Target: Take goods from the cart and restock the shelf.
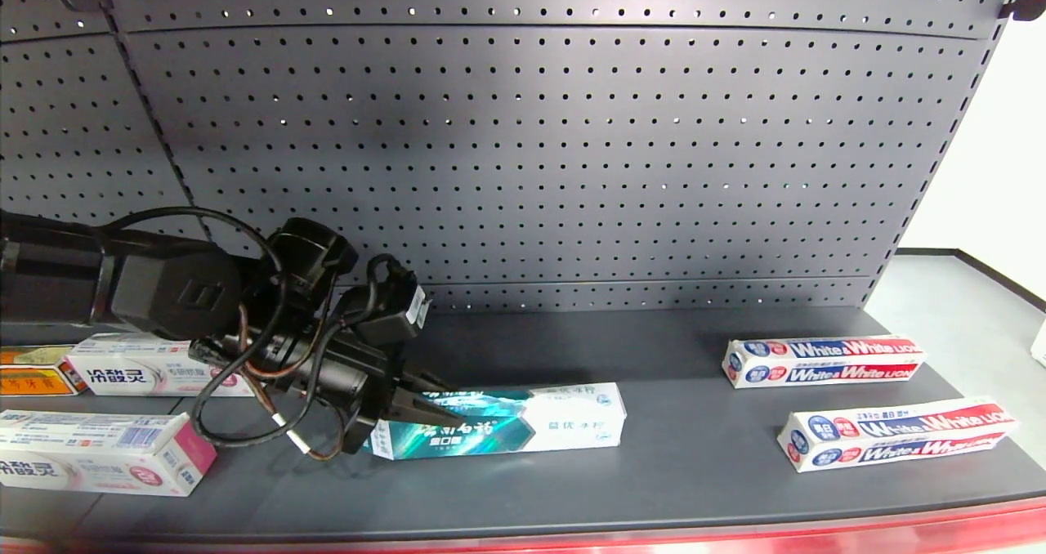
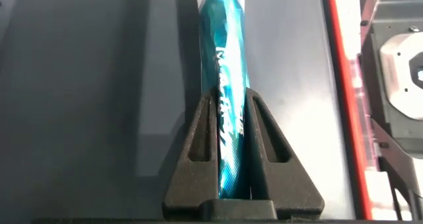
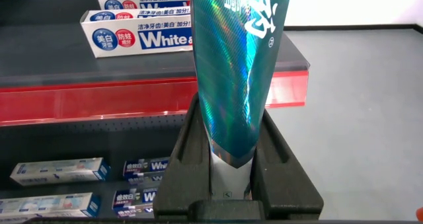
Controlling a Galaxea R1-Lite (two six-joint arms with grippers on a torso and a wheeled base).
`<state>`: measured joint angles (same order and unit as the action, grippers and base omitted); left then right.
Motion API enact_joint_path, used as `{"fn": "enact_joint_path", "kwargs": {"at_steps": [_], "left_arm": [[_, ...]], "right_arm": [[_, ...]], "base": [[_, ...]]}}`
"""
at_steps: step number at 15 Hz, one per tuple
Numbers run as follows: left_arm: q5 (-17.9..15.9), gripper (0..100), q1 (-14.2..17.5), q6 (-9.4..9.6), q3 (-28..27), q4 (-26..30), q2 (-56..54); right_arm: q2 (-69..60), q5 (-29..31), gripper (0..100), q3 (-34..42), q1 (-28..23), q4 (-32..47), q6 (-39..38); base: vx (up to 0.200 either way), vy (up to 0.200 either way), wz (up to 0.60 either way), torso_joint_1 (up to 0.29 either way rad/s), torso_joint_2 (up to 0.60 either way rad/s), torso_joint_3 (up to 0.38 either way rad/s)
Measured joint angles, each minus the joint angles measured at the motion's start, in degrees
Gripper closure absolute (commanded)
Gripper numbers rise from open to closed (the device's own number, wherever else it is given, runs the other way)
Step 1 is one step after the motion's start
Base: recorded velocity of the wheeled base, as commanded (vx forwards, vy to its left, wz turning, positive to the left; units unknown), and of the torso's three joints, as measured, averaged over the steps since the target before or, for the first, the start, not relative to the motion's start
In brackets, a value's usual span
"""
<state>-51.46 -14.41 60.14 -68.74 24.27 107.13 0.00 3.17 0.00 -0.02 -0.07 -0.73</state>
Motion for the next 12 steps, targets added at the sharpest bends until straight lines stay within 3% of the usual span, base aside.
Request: {"fn": "enact_joint_path", "kwargs": {"at_steps": [6,9,12], "left_arm": [[-0.1,100,-0.2,0.18,4.0,-0.3,-3.1],[-0.2,100,-0.4,2.29,5.1,-0.3,-3.9],[-0.2,100,-0.8,2.82,6.5,-0.3,-4.6]], "right_arm": [[0.0,0.0,100,0.0,0.0,0.0,0.0],[0.0,0.0,100,0.0,0.0,0.0,0.0],[0.0,0.0,100,0.0,0.0,0.0,0.0]], "base": [[0.0,0.0,0.0,0.0,0.0,0.0],[0.0,0.0,0.0,0.0,0.0,0.0],[0.0,0.0,0.0,0.0,0.0,0.0]]}}
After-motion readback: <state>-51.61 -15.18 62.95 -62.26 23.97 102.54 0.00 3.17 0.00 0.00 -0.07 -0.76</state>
